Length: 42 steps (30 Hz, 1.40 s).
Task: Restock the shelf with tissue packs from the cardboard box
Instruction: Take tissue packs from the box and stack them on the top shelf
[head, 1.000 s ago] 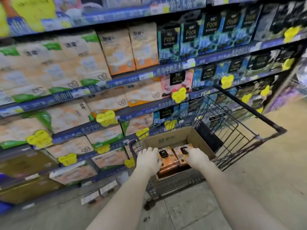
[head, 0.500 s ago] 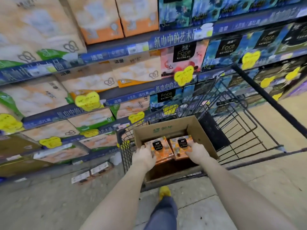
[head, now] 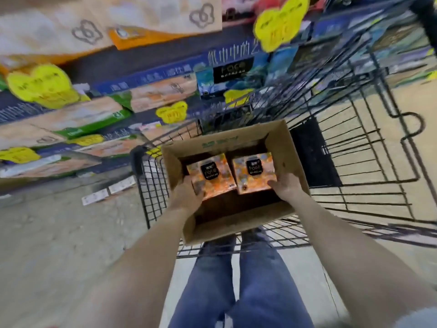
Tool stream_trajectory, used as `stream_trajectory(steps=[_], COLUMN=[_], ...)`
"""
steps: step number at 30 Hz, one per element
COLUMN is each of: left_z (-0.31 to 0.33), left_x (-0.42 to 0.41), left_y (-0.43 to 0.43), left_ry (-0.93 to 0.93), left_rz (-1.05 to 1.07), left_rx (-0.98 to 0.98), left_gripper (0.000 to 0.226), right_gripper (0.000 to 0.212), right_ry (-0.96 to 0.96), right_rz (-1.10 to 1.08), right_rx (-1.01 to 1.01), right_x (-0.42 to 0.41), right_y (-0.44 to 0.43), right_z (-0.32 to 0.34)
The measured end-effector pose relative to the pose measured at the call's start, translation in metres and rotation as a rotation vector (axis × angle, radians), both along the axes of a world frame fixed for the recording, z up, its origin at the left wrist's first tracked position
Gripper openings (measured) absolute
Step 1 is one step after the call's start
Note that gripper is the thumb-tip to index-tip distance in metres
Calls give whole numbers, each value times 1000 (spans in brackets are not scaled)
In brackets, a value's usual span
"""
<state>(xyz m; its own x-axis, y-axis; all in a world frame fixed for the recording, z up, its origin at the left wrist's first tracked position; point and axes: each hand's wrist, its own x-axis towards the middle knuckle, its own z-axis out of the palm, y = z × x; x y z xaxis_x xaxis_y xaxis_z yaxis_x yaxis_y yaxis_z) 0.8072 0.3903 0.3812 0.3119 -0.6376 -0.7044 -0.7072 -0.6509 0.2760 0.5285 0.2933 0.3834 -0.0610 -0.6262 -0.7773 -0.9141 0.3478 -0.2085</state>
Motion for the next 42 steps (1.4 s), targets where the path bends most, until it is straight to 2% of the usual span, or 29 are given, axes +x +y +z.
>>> stream_trajectory(steps=[3,7,11,15,17,21,25,31,35,38,42], left_z=[-27,-65,-98,-125,-136,-144,-137,-123,-114,-105,-95], left_x=[-2,-7,-11,-12,-12,-15,-17,-29,-29,-27,-26], left_y=[-4,-12,-21,-29,-29,-32,-42,-42,-36,-33,-32], left_ry=[20,36,28,81,95,62,74,144,162,143,126], left_rz=[98,195,337,529,602,666,752,899,901,820,732], left_rx=[34,126,213,277,262,218,153,49,-9,-61,-115], left_gripper=[58,61,77,86,85,86,69,65,78,86,83], right_gripper=[52,20,38,35,41,37,35,58,72,91,78], right_ry=[-14,-36,-52,-104,-144,-266,-312,-292,-305,-339,-384], right_rz=[-34,-99,-164,-271,-320,-483,-530,-588,-539,-505,-470], right_rx=[9,69,107,122,105,114,103,21,46,77,98], right_x=[-7,-15,-18,-23,-29,-29,-27,-26,-34,-35,-34], right_y=[-18,-32,-38,-41,-39,-36,-32,-29,-31,-31,-34], right_z=[-33,-69,-100,-122,-131,-130,-132,-137,-140,-135,-122])
